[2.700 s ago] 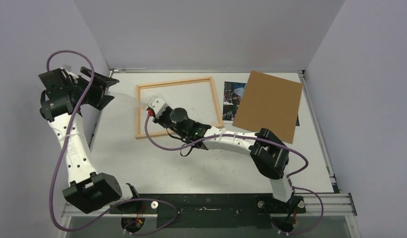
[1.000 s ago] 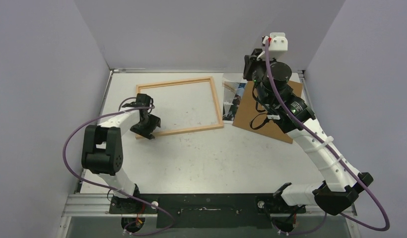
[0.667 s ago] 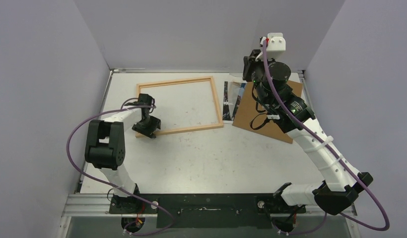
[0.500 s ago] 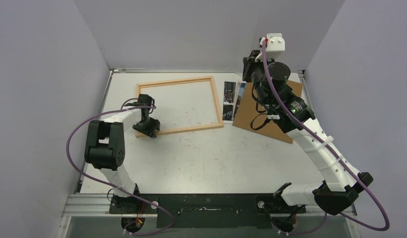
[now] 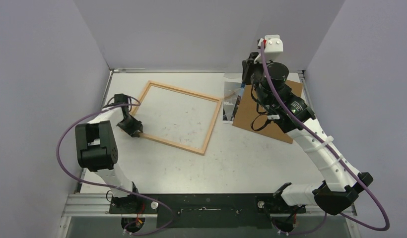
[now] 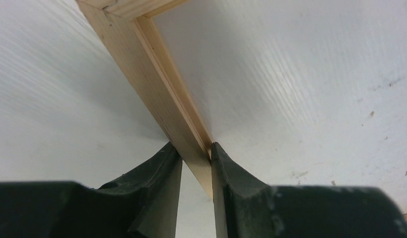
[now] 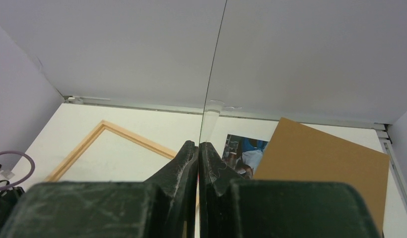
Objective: Put the photo into the frame
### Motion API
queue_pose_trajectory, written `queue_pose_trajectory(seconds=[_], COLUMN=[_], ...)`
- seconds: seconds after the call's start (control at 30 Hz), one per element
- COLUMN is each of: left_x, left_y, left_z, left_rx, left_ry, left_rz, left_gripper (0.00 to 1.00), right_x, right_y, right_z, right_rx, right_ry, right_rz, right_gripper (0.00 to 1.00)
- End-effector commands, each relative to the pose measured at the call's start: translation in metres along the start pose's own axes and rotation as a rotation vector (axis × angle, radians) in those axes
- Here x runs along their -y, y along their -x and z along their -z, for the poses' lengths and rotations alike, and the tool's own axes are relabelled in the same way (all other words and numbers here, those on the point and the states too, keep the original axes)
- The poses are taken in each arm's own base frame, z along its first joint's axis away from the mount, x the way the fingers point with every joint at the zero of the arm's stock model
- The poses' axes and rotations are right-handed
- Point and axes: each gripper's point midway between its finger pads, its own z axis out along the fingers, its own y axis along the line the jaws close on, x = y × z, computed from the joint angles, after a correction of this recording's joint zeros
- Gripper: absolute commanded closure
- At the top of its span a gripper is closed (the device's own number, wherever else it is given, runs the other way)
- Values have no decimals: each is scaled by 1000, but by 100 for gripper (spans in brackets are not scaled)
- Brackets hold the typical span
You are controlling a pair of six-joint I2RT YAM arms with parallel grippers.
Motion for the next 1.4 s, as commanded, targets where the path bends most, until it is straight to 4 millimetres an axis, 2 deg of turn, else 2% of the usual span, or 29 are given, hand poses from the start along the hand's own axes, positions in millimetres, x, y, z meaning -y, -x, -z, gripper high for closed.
queue_pose_trajectory(seconds=[0.0,0.07,0.2,0.5,0.67,0.83,1.1,1.23,1.37], left_x=[19,26,25,13,39,76,119,127,132], left_y=[36,37,37,68,76,69,63,66,68], left_z=[28,32,26,11,9,10,-1,-17,-24], left_rx=[-3,-48,-107,-63,-60,-57,-32,-42,-55], left_ry=[-201,-248,-251,-193,-286,-400,-350,-307,-277], left_rz=[-315,-467,-633,-673,-691,-656,-772,-817,-825], left_gripper=[100,100,100,100,100,100,100,100,100], right_x=[5,5,6,5,5,1,-7,-9,-13], right_y=[27,25,21,18,20,18,7,5,2], right_z=[14,14,16,19,24,25,25,26,25], right_rx=[75,71,63,55,43,18,-25,-29,-42], right_ry=[14,16,15,30,39,64,107,118,133], right_rz=[-60,-57,-48,-66,-59,-51,-63,-87,-107], right_gripper=[100,100,100,100,100,100,100,100,100])
